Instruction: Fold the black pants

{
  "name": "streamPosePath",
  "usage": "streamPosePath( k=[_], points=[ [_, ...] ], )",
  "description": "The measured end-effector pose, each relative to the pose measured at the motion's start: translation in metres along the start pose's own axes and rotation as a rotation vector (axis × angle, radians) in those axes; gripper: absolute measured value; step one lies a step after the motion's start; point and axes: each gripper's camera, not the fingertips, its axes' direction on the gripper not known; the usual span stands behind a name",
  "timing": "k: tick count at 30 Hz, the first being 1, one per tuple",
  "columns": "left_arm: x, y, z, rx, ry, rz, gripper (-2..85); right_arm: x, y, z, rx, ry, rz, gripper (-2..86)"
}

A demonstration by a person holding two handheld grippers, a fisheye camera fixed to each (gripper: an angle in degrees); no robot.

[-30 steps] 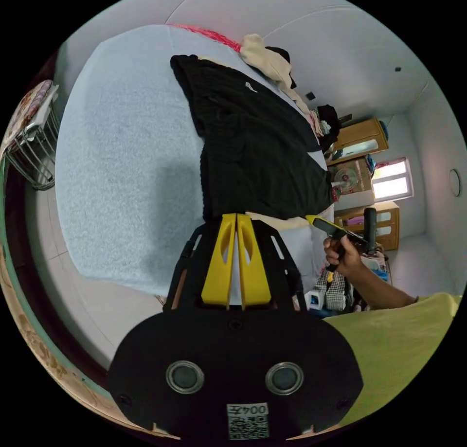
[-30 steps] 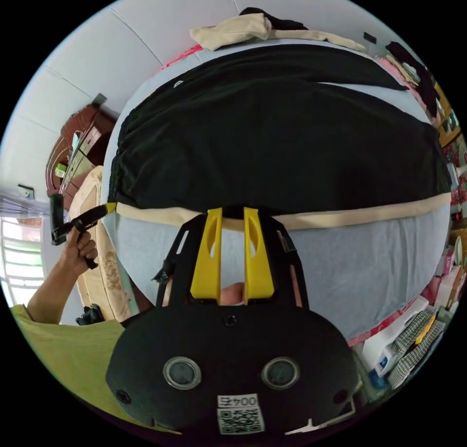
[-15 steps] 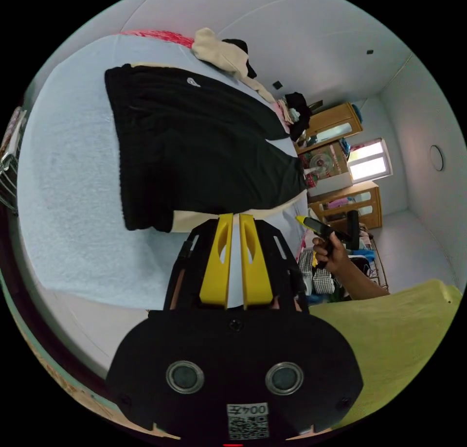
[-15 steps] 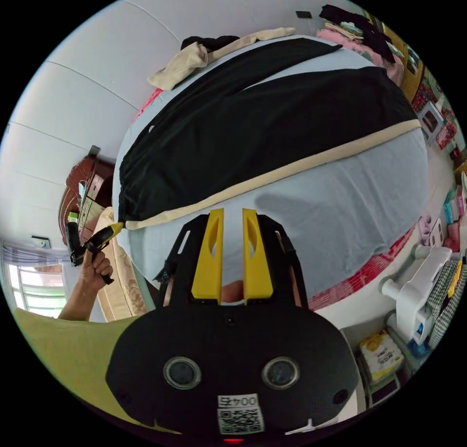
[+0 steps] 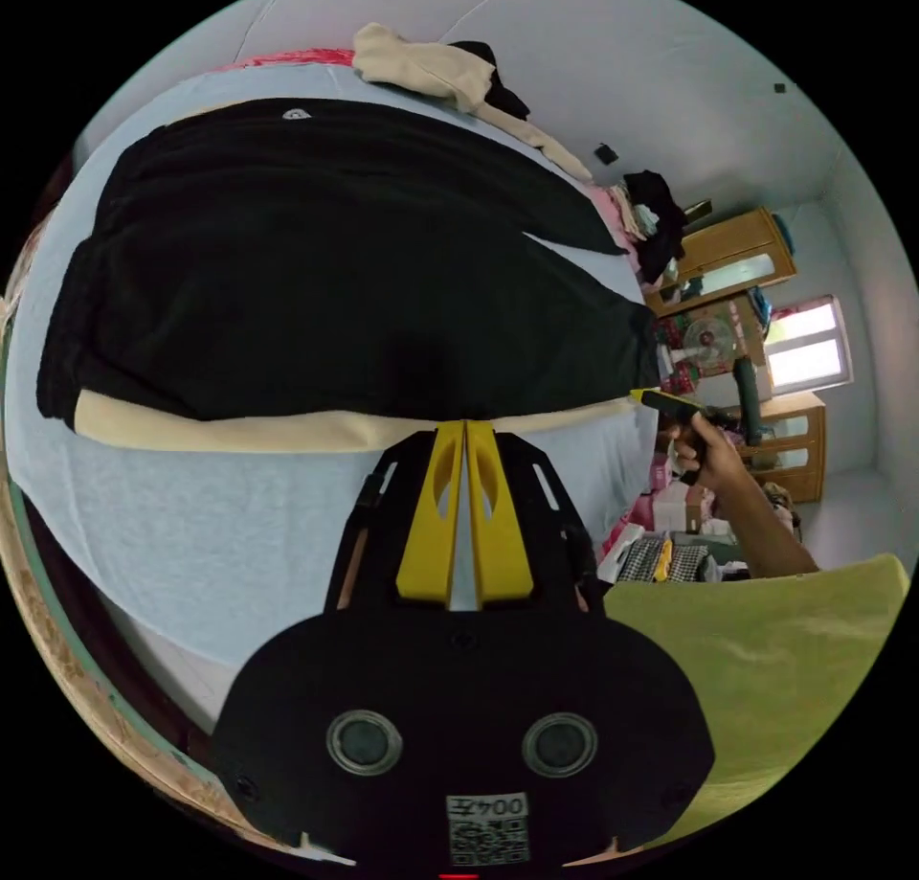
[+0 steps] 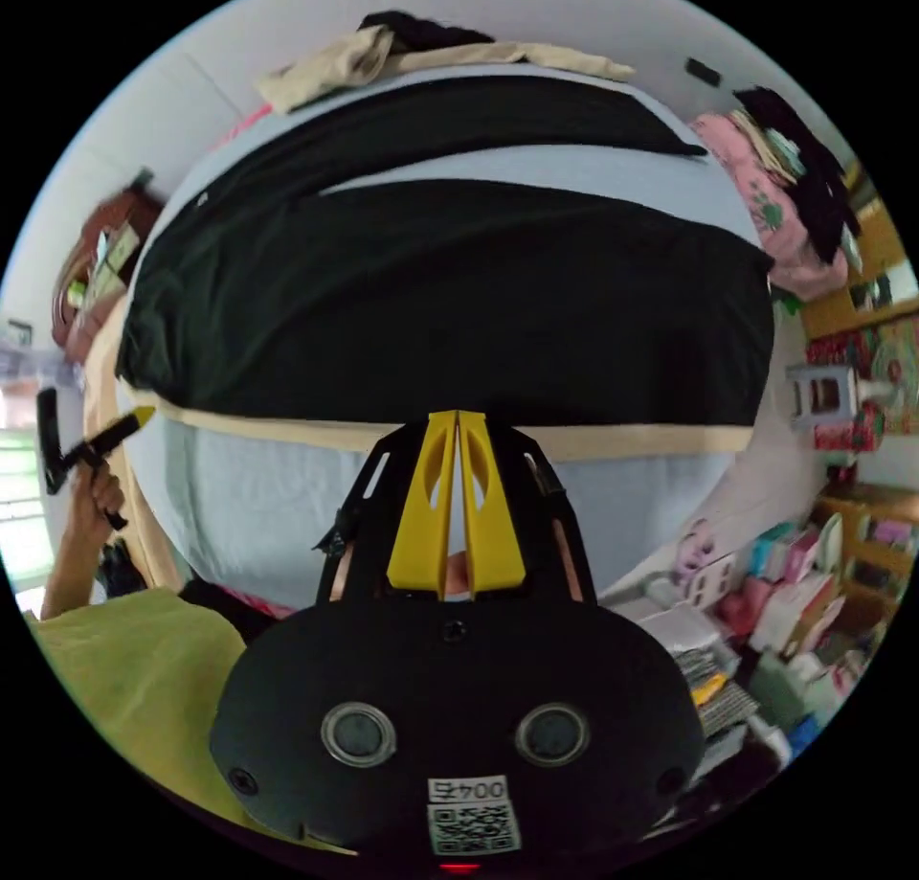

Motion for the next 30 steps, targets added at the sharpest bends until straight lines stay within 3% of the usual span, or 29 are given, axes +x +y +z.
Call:
streamPosePath(
  k=[5, 12, 22, 30],
  points=[
    [0.098, -0.025, 0.056, -0.082, -0.126, 0.048, 0.2, 0.007, -0.058, -0.012, -0.162, 0.093, -0.232, -0.8],
    [0.201, -0.047, 0.135, -0.213, -0.351, 0.174, 0.1, 0.011, -0.109, -0.052, -0.275, 0.117, -0.301, -0.8],
    [0.270, -0.058, 0.168, -0.221, -0.339, 0.182, 0.1, 0.021, -0.152, -0.122, -0.326, 0.301, -0.427, -0.8],
    [0.322, -0.058, 0.184, -0.180, -0.352, 0.196, 0.1, 0.088, -0.172, -0.194, -0.281, 0.224, -0.366, -0.5]
  ],
)
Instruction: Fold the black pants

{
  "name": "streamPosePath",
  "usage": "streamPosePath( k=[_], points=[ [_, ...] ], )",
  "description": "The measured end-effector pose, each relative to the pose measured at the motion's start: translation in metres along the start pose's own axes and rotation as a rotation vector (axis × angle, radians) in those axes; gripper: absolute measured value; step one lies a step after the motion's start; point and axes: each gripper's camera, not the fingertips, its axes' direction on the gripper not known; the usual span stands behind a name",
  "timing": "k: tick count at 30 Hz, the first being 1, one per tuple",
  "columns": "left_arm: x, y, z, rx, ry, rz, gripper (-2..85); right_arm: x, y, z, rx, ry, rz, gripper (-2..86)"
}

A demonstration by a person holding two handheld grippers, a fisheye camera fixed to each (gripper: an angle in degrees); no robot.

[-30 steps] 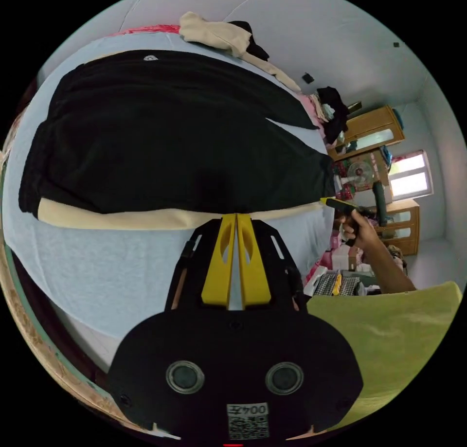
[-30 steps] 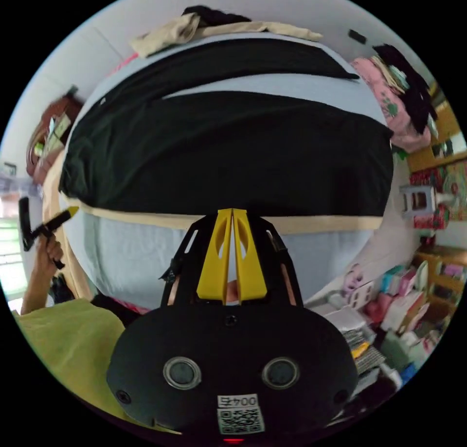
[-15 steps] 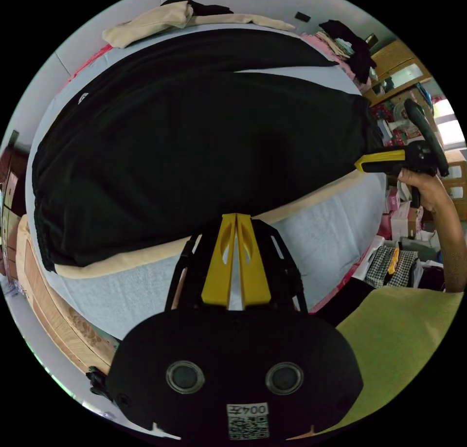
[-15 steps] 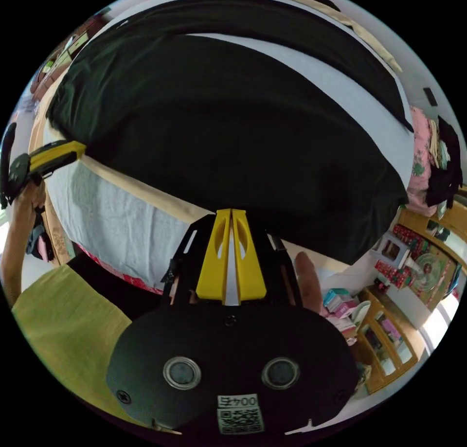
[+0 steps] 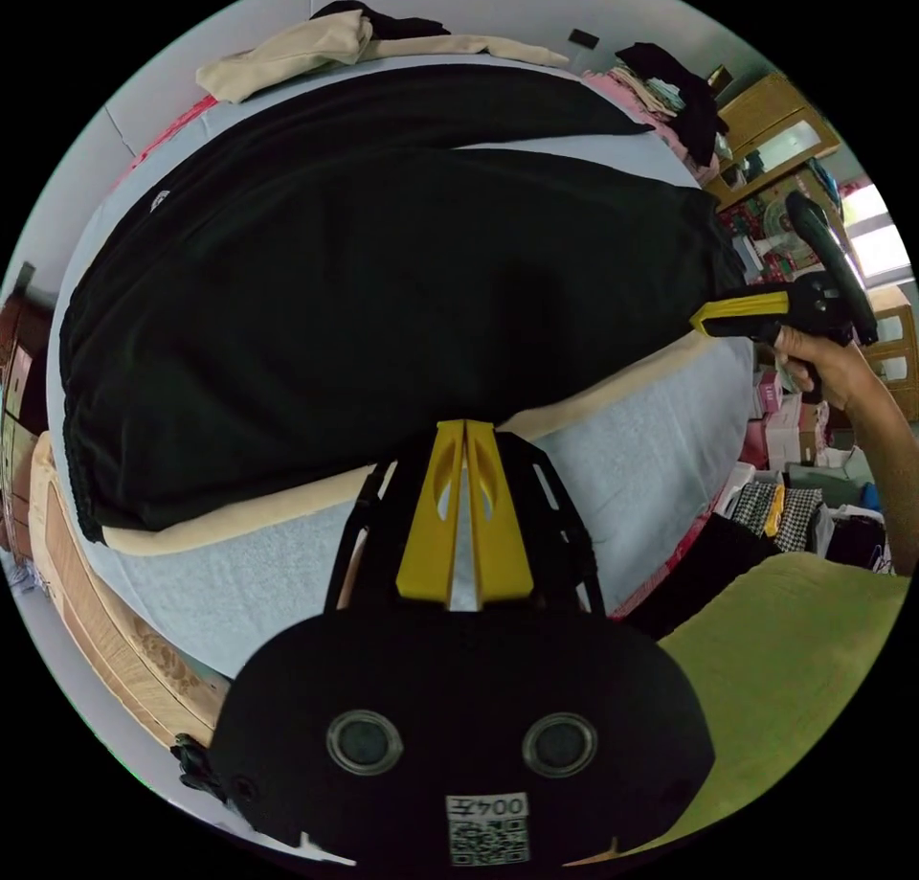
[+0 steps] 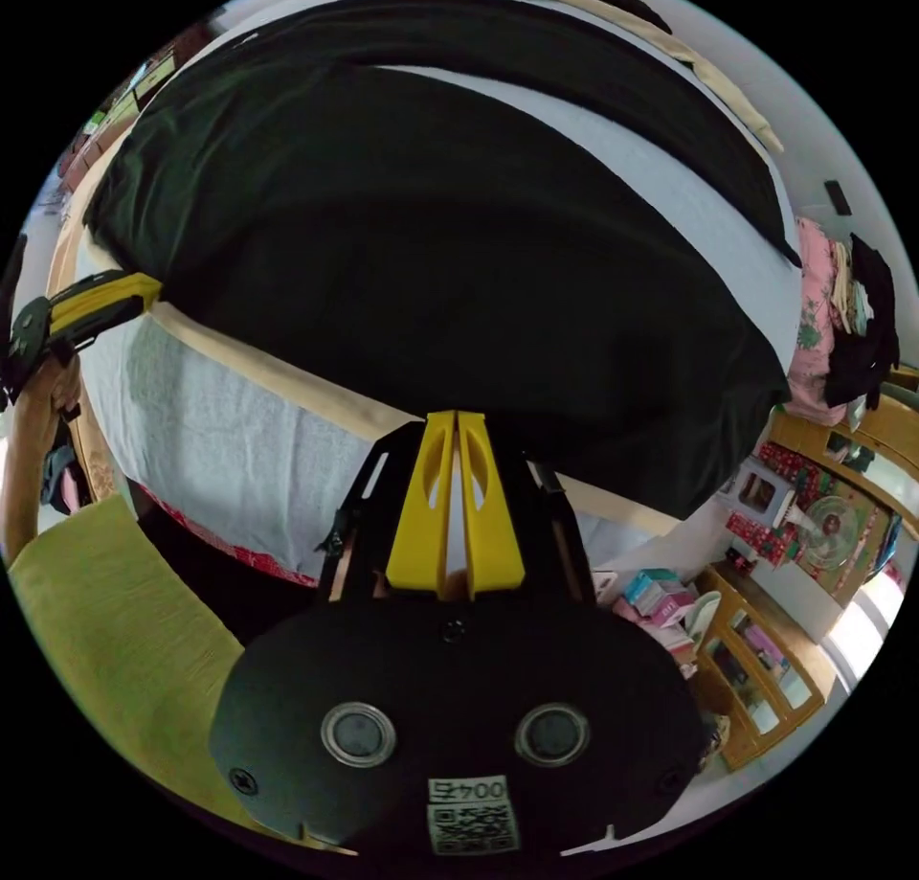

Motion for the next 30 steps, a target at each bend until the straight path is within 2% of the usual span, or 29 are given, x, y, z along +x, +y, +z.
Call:
streamPosePath(
  k=[6, 9, 12, 14, 18, 20, 24, 30],
  points=[
    [0.035, -0.010, -0.004, 0.014, -0.053, -0.013, 0.2, 0.082, 0.035, -0.040, 0.085, -0.123, -0.018, 2.2],
    [0.040, -0.014, -0.007, 0.016, -0.017, -0.086, 0.2, 0.151, 0.074, -0.071, 0.252, -0.208, -0.021, 5.9],
    [0.041, -0.012, -0.016, 0.053, 0.096, -0.227, 0.2, 0.264, 0.123, -0.103, 0.432, -0.197, 0.084, 6.3],
    [0.054, -0.004, -0.027, 0.125, 0.151, -0.318, 0.1, 0.380, 0.153, -0.111, 0.506, -0.253, 0.195, 6.5],
    [0.119, 0.009, -0.044, 0.224, 0.135, -0.537, 0.1, 0.529, 0.167, -0.102, 0.500, -0.327, 0.261, 7.5],
    [0.154, 0.010, -0.043, 0.249, 0.156, -0.627, 0.1, 0.600, 0.165, -0.100, 0.502, -0.430, 0.275, 8.4],
    [0.238, -0.010, -0.034, 0.260, 0.154, -0.684, 0.1, 0.664, 0.148, -0.106, 0.486, -0.508, 0.215, 8.8],
    [0.310, -0.031, -0.026, 0.256, 0.194, -0.699, 0.1, 0.716, 0.116, -0.132, 0.459, -0.513, 0.093, 8.9]
  ],
)
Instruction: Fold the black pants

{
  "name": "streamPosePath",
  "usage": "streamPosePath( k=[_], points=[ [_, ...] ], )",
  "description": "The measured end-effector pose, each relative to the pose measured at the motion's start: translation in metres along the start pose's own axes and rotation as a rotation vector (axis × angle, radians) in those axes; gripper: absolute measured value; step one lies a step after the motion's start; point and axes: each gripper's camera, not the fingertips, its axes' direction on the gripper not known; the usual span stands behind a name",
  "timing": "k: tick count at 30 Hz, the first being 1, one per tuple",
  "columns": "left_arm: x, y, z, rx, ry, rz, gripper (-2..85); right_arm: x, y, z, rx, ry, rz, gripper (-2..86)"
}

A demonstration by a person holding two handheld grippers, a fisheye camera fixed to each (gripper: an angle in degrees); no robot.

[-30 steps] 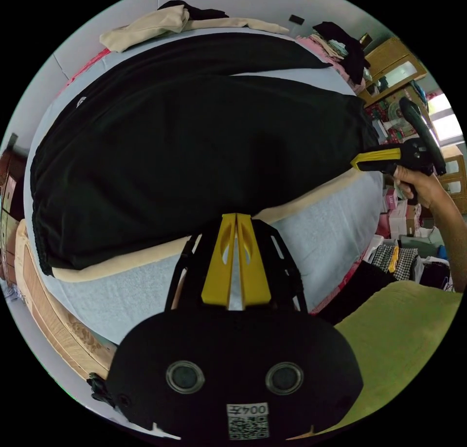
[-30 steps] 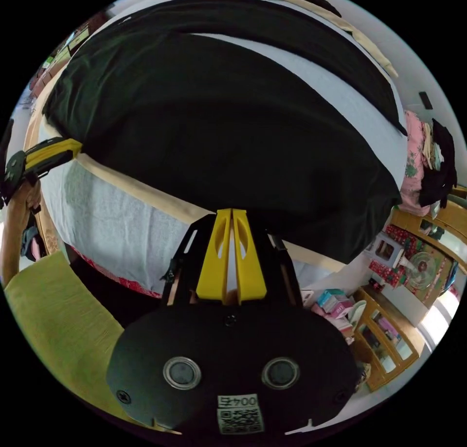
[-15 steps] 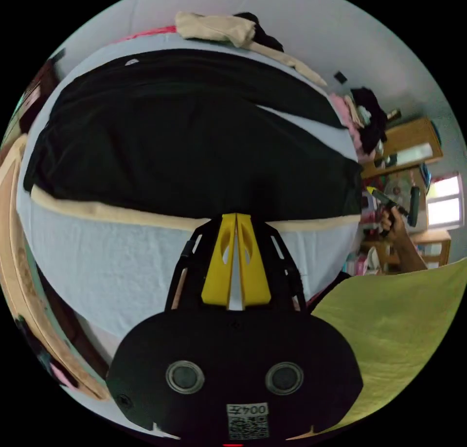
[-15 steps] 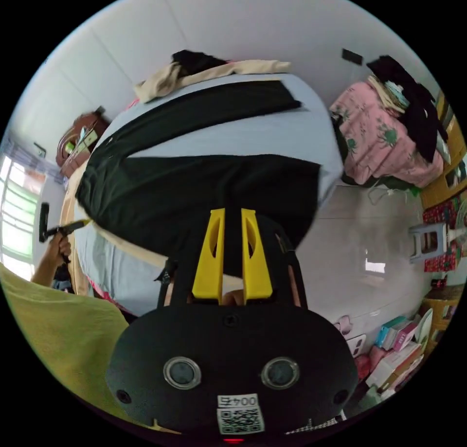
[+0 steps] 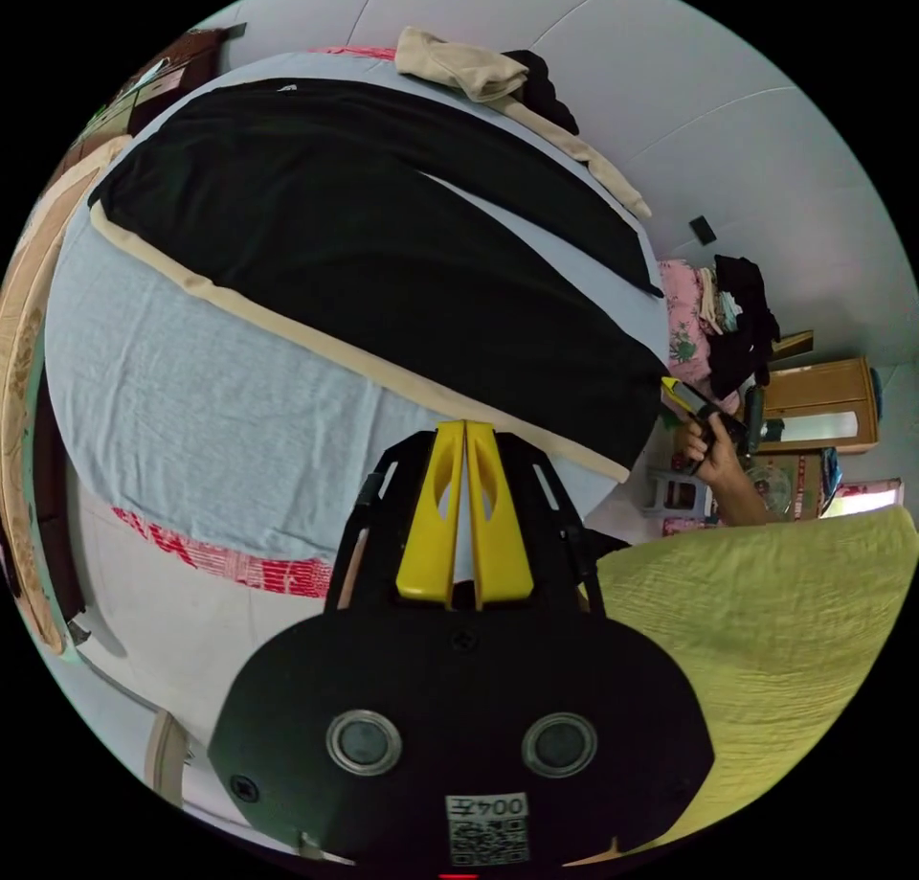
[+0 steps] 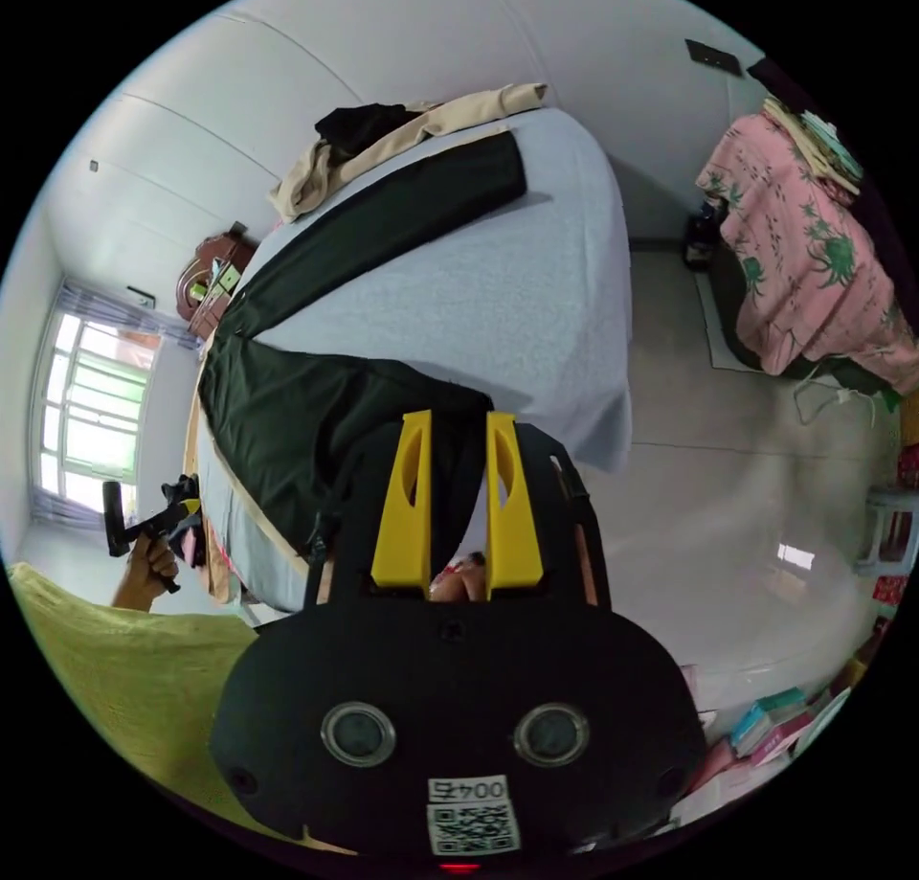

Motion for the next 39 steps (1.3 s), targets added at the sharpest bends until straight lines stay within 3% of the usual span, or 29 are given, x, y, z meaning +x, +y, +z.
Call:
streamPosePath(
  k=[3, 8, 16, 24, 28, 34, 39],
  points=[
    [0.013, 0.008, 0.008, 0.007, 0.020, -0.005, 0.1, 0.003, -0.021, -0.010, -0.036, -0.005, -0.052, 6.5],
    [0.025, 0.024, 0.026, 0.020, 0.042, 0.008, 0.1, 0.014, -0.053, -0.029, -0.147, 0.295, -0.076, 0.0],
    [0.064, 0.054, 0.076, 0.029, 0.151, 0.066, 0.2, 0.012, -0.098, -0.088, -0.149, 0.201, -0.201, 3.7],
    [0.176, 0.025, 0.153, 0.007, 0.176, 0.198, 0.1, -0.026, -0.183, -0.056, -0.261, 0.177, -0.407, 5.2],
    [0.224, 0.022, 0.198, -0.054, 0.148, 0.223, 0.1, -0.016, -0.262, -0.049, -0.228, 0.254, -0.488, 0.8],
    [0.254, 0.035, 0.254, -0.029, 0.063, -0.063, 0.1, 0.012, -0.412, -0.025, -0.259, 0.324, -0.662, -0.7],
    [0.282, 0.041, 0.285, 0.016, -0.024, -0.290, 0.1, 0.011, -0.498, 0.033, -0.497, 0.406, -0.847, -0.8]
  ],
)
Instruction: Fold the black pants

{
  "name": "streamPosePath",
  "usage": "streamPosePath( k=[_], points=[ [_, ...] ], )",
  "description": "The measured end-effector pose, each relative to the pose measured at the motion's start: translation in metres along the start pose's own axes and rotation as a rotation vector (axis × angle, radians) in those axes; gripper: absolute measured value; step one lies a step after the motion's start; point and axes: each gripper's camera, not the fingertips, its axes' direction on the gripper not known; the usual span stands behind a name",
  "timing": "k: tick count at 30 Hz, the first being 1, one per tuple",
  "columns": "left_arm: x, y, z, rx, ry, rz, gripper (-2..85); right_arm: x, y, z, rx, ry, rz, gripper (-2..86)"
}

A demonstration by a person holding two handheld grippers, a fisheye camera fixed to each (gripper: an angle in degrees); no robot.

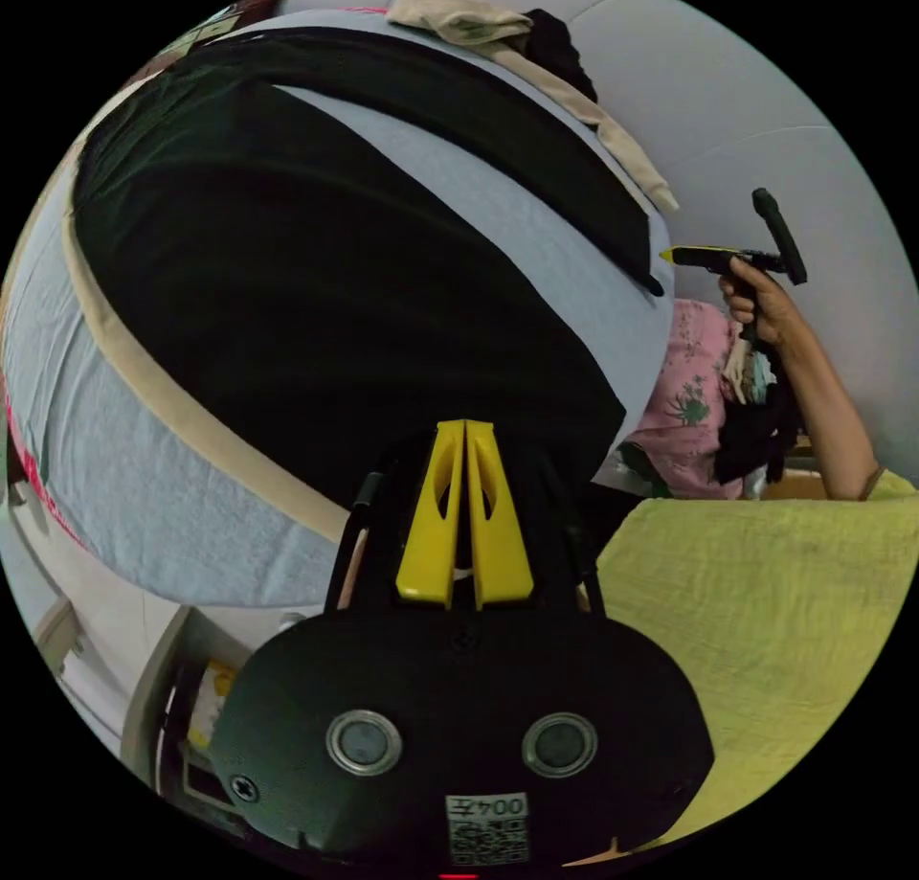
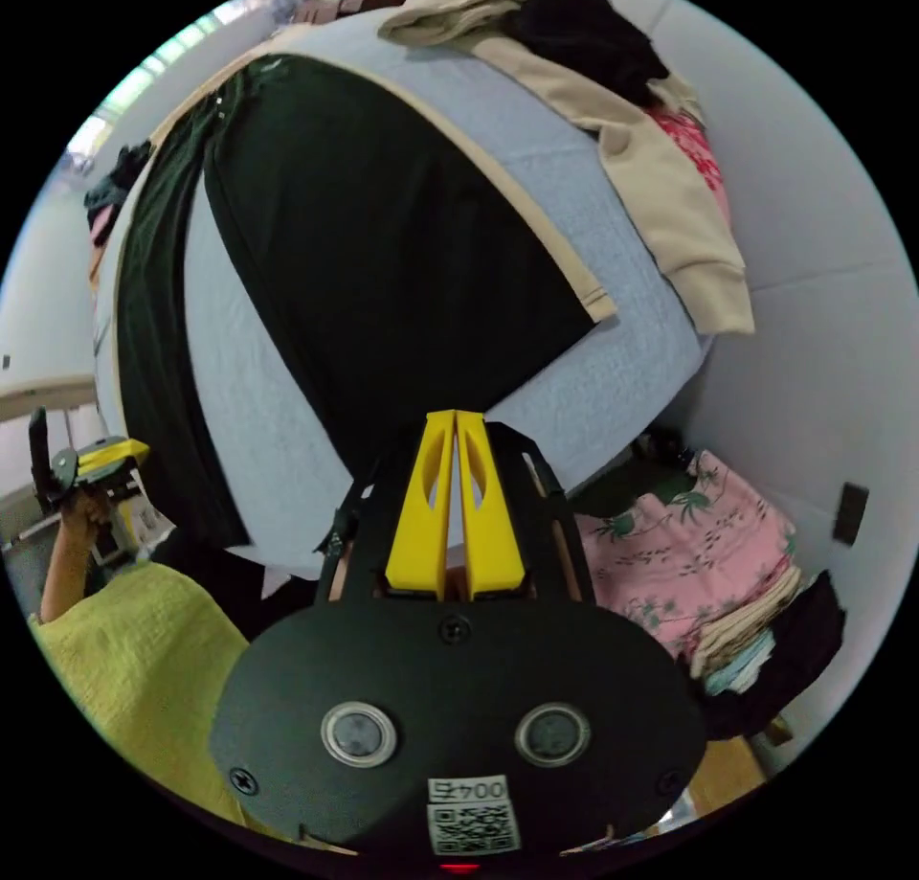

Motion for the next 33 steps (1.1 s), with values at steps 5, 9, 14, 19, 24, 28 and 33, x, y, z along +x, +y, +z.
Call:
streamPosePath(
  k=[5, 9, 14, 19, 24, 28, 33],
  points=[
    [0.013, 0.007, 0.035, -0.033, -0.096, -0.075, 0.2, 0.019, -0.060, 0.035, -0.106, 0.049, -0.187, -0.6],
    [0.004, 0.017, 0.052, -0.014, -0.052, -0.148, 0.3, 0.031, -0.087, 0.044, -0.146, 0.034, -0.226, -0.7],
    [-0.006, 0.026, 0.072, -0.009, -0.002, -0.169, 0.3, 0.046, -0.121, 0.058, -0.179, 0.018, -0.190, -0.6],
    [-0.016, 0.040, 0.091, 0.030, 0.051, -0.218, 0.4, 0.030, -0.142, 0.074, -0.185, 0.182, -0.280, -0.6],
    [-0.017, 0.047, 0.112, 0.030, 0.036, -0.202, 0.3, 0.024, -0.162, 0.091, -0.196, 0.289, -0.330, -0.6],
    [-0.020, 0.046, 0.127, -0.001, 0.034, -0.184, 0.3, 0.027, -0.182, 0.106, -0.233, 0.331, -0.380, -0.6],
    [-0.028, 0.053, 0.149, 0.004, 0.061, -0.195, 0.2, 0.034, -0.199, 0.120, -0.230, 0.364, -0.396, -0.6]
  ],
)
